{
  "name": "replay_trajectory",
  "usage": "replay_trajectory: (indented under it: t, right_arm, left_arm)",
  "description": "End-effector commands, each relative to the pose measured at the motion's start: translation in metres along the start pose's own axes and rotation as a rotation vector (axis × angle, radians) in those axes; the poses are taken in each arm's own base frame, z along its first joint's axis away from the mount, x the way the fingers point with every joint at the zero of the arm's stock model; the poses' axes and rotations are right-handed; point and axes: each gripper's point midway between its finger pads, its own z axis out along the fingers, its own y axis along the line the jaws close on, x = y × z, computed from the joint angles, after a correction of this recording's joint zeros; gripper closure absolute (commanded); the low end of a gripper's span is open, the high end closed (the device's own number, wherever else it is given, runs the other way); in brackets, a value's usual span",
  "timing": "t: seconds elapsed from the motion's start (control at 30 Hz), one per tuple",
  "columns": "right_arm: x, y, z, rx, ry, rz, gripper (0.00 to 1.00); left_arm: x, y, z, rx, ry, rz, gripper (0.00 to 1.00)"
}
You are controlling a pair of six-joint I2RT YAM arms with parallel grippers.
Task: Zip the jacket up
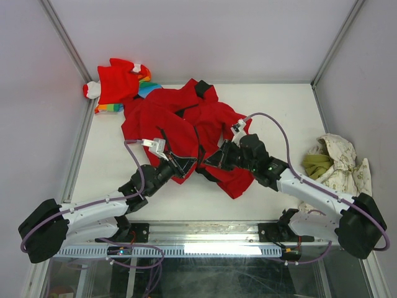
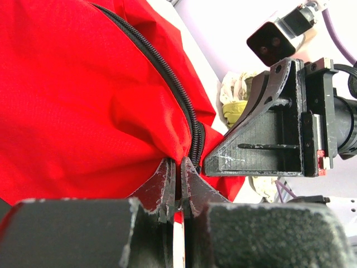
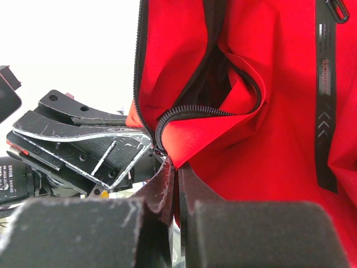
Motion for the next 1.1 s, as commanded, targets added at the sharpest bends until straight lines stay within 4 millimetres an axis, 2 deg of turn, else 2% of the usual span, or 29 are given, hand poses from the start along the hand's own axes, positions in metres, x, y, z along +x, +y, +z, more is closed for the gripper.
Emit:
replay_trajectory:
  t: [0.0, 0.17, 0.27, 0.43, 0.53, 0.67, 0.73, 0.8, 0.9, 1.07]
  right_arm:
    - [-0.037, 0.042, -0.012, -0.131, -0.098, -0.007, 1.0]
    - [-0.05, 0.052, -0.02, -0.186, -0.121, -0.012, 1.0]
    - [-0.059, 0.05, -0.022, -0.19, -0.138, -0.037, 1.0]
    - [-0.066, 0.042, -0.017, -0.209, -0.145, -0.039, 1.0]
    - [-0.065, 0.038, -0.015, -0.201, -0.128, -0.09, 1.0]
    - [-0.053, 0.037, -0.014, -0.239, -0.084, -0.171, 1.0]
    - [-0.048, 0.038, -0.015, -0.26, -0.063, -0.194, 1.0]
    - [-0.044, 0.035, -0.016, -0.262, -0.053, -0.209, 1.0]
    - [-0.037, 0.033, -0.018, -0.274, -0.035, -0.234, 1.0]
    - [-0.029, 0.03, -0.02, -0.285, -0.006, -0.25, 1.0]
  left_arm:
    - [0.003, 0.0, -0.004, -0.001, 0.009, 0.033, 1.0]
    - [0.018, 0.015, -0.01, -0.054, 0.059, 0.045, 1.0]
    - [0.026, 0.019, -0.012, -0.062, 0.086, 0.043, 1.0]
    - [0.033, 0.013, -0.014, -0.032, 0.12, -0.002, 1.0]
    - [0.027, 0.009, -0.019, -0.024, 0.085, -0.092, 1.0]
    - [0.003, -0.007, -0.026, 0.034, -0.012, -0.197, 0.86]
    - [-0.004, -0.011, -0.025, 0.044, -0.029, -0.211, 0.76]
    - [-0.009, -0.015, -0.023, 0.05, -0.035, -0.216, 0.7]
    - [-0.015, -0.018, -0.022, 0.059, -0.038, -0.228, 0.61]
    - [-0.02, -0.008, -0.021, 0.042, -0.02, -0.283, 0.43]
